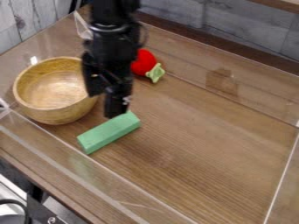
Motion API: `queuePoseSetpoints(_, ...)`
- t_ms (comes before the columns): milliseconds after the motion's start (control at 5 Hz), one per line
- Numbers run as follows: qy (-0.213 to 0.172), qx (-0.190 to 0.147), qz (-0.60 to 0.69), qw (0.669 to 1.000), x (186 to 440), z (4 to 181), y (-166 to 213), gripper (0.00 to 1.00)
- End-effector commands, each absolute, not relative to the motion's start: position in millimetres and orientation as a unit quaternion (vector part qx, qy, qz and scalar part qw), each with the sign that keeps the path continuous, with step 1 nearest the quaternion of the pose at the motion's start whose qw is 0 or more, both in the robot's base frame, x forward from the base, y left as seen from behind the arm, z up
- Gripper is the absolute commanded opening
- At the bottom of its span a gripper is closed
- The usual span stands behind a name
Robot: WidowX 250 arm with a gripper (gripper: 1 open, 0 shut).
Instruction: Put the green stick in the brown bowl
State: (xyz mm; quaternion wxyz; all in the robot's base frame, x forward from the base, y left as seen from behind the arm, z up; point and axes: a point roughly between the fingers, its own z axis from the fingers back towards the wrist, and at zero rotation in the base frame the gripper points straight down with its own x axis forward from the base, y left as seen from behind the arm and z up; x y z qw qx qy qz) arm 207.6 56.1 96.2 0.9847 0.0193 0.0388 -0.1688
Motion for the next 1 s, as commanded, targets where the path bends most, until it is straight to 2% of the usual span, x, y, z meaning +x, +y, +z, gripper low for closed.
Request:
queuePoseSetpoints(0,0.01,0.033,-0.188,0.982,203,96.7,66,1.0)
queuePoseSetpoints(800,0.001,0.029,-0.214,0.976,200,53.3,75,1.0)
